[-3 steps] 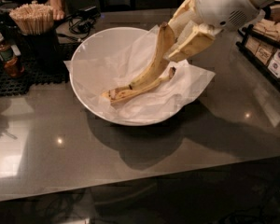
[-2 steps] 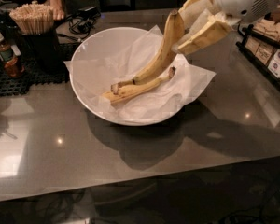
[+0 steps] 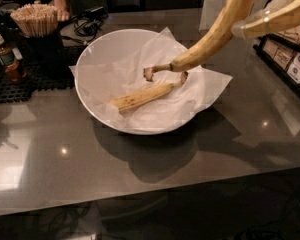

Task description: Pick banana from white bowl

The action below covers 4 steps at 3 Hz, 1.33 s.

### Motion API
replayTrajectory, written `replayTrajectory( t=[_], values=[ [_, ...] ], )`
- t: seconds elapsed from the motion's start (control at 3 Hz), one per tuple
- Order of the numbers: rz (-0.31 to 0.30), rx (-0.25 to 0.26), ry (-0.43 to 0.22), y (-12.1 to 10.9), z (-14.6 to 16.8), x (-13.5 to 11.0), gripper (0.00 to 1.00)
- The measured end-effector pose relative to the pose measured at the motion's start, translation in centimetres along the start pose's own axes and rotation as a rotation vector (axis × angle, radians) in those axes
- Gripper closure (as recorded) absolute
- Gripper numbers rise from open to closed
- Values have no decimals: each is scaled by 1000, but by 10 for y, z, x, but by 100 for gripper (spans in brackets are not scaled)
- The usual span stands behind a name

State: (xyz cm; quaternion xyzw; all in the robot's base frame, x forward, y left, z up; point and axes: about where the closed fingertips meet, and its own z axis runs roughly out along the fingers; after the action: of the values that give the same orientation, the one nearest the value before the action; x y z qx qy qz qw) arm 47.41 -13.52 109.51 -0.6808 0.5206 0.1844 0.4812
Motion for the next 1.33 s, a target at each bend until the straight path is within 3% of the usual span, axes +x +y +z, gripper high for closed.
replayTrajectory(
  t=[0.67,1.0,1.33],
  values=[
    [-16,3,-194,14,-48,-12,100],
    [-97,-12,-266,29,-60,-31,100],
    [-250,1,-267,48,-67,-53,100]
  ],
)
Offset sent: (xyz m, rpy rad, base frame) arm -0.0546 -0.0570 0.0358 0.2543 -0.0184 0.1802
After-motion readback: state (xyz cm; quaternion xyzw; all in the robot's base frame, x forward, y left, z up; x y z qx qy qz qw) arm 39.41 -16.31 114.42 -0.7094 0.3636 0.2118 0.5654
